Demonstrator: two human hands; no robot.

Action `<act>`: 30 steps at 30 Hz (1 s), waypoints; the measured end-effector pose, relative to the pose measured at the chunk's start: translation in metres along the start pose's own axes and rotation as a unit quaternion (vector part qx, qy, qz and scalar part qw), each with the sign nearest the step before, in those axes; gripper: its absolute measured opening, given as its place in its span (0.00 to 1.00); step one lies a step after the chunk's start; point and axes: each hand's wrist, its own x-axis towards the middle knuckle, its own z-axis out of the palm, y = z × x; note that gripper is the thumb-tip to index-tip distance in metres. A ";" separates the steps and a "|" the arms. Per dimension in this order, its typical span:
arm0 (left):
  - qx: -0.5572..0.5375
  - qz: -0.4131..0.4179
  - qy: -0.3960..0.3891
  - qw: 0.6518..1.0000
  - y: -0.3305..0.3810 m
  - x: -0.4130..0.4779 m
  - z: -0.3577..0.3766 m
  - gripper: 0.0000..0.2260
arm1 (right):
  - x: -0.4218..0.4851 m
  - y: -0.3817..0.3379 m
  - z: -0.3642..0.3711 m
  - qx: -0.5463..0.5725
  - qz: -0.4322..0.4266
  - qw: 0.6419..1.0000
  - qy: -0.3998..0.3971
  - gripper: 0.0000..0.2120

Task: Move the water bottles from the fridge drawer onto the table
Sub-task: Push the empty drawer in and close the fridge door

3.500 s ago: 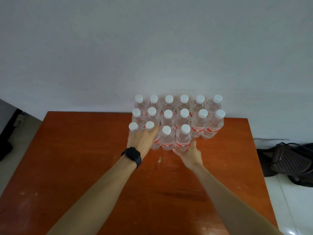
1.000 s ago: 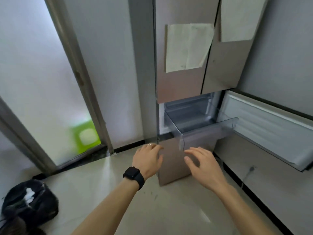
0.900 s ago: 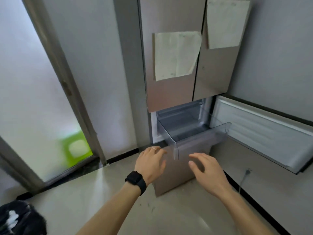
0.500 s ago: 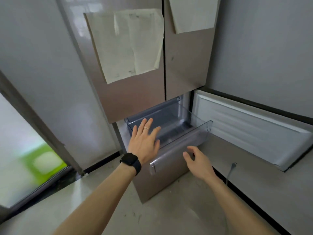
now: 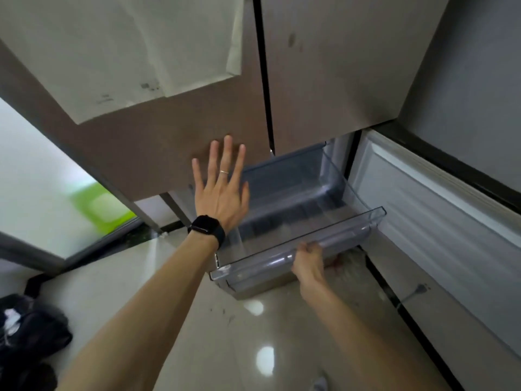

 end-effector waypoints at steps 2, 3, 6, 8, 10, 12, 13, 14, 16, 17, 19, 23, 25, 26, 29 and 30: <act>0.000 -0.002 0.007 1.000 0.000 0.004 0.009 0.34 | 0.011 -0.011 0.005 0.019 -0.012 1.000 0.004 0.09; -0.001 -0.003 0.013 1.000 -0.001 0.006 0.014 0.34 | 0.014 -0.021 0.007 0.014 -0.022 1.000 0.007 0.13; 0.006 0.000 0.040 0.999 -0.006 0.009 0.026 0.34 | 0.020 -0.040 0.022 -0.078 -0.070 0.994 0.033 0.30; 0.013 0.010 0.061 0.998 -0.011 0.010 0.037 0.34 | 0.025 -0.033 0.036 -0.103 -0.115 0.987 0.052 0.34; 0.026 0.014 0.093 0.995 -0.013 0.011 0.047 0.33 | 0.029 -0.019 0.049 -0.114 -0.145 0.981 0.060 0.37; 0.035 0.013 0.122 0.992 -0.012 0.010 0.055 0.33 | 0.038 -0.010 0.059 -0.097 -0.163 0.980 0.065 0.38; 0.039 0.010 0.135 0.990 -0.010 0.009 0.058 0.33 | 0.045 -0.010 0.064 -0.091 -0.174 0.978 0.071 0.38; 0.040 0.007 0.144 0.989 -0.008 0.010 0.060 0.33 | 0.052 -0.014 0.069 -0.091 -0.179 0.977 0.075 0.39; 0.039 -0.002 0.157 0.987 -0.006 0.013 0.063 0.33 | 0.069 -0.026 0.077 -0.104 -0.196 0.973 0.066 0.40; 0.042 -0.002 0.170 0.985 -0.008 0.014 0.067 0.32 | 0.078 -0.032 0.082 -0.105 -0.212 0.970 0.053 0.40; 0.062 0.001 0.187 0.980 -0.011 0.016 0.073 0.32 | 0.096 -0.043 0.091 -0.105 -0.225 0.968 0.034 0.40; 0.068 -0.001 0.196 0.978 -0.012 0.020 0.076 0.31 | 0.116 -0.056 0.109 -0.125 -0.234 0.964 0.027 0.39; 0.075 -0.004 0.196 0.978 -0.013 0.021 0.076 0.31 | 0.124 -0.063 0.116 -0.115 -0.238 0.964 0.021 0.39; 0.078 -0.004 0.196 0.978 -0.014 0.021 0.076 0.31 | 0.128 -0.068 0.119 -0.110 -0.239 0.965 0.014 0.39; 0.084 -0.001 0.186 0.979 -0.015 0.021 0.073 0.31 | 0.140 -0.083 0.121 -0.098 -0.239 0.966 -0.020 0.40; 0.085 0.000 0.187 0.979 -0.015 0.021 0.072 0.30 | 0.144 -0.089 0.121 -0.100 -0.240 0.965 -0.029 0.41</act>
